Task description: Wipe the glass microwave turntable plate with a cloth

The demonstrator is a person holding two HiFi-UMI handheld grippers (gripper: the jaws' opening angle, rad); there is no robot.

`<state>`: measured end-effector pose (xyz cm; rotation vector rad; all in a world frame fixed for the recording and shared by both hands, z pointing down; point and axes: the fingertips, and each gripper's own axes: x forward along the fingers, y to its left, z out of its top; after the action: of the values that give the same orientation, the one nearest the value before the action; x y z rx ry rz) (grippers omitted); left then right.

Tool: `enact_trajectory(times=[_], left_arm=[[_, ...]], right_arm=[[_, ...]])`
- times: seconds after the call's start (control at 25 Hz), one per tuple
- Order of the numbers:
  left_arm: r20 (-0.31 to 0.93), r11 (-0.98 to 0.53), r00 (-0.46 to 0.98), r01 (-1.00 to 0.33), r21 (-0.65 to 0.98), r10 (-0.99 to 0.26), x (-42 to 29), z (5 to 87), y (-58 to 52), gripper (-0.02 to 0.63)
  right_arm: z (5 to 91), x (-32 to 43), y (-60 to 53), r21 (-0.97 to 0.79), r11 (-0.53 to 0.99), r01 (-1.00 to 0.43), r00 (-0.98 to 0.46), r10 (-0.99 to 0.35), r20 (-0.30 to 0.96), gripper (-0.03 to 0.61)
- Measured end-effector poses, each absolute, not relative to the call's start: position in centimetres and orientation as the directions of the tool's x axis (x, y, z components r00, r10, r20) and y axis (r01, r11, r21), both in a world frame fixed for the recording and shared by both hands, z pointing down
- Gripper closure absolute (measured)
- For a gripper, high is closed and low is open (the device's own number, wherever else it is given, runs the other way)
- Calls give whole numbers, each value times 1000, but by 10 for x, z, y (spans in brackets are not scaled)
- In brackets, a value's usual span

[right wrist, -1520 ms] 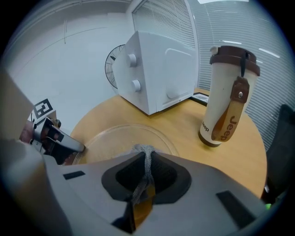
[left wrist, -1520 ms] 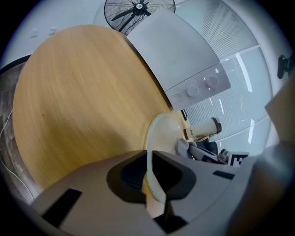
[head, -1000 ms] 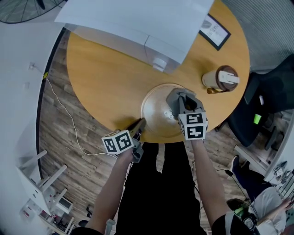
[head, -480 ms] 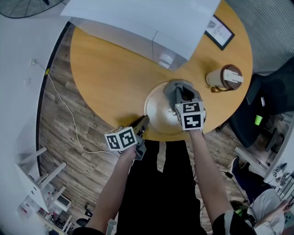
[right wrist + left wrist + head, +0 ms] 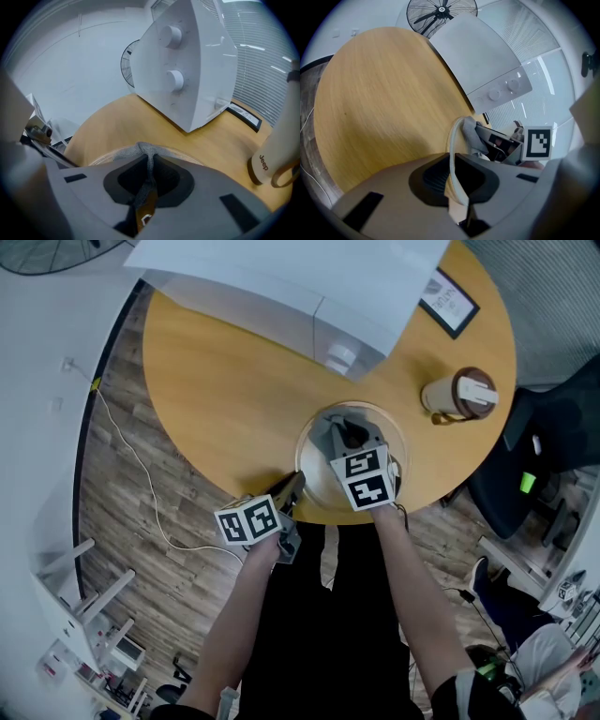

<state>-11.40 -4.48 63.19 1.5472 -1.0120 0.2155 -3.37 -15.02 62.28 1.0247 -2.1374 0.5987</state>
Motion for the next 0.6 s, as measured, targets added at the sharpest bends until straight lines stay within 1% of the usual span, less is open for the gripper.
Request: enact_trajectory(times=[0.32,0.6], left_arm=[[646,96,597,-695,713,-475,-115,633,-44,584],[641,122,608,-674,728,-469,-112,632,-42,588]], right_arm=[[621,-69,-99,-34,735,-677,-474,-400,784,538],[620,-72,-51,-85,765,-638,-511,-338,790,538]])
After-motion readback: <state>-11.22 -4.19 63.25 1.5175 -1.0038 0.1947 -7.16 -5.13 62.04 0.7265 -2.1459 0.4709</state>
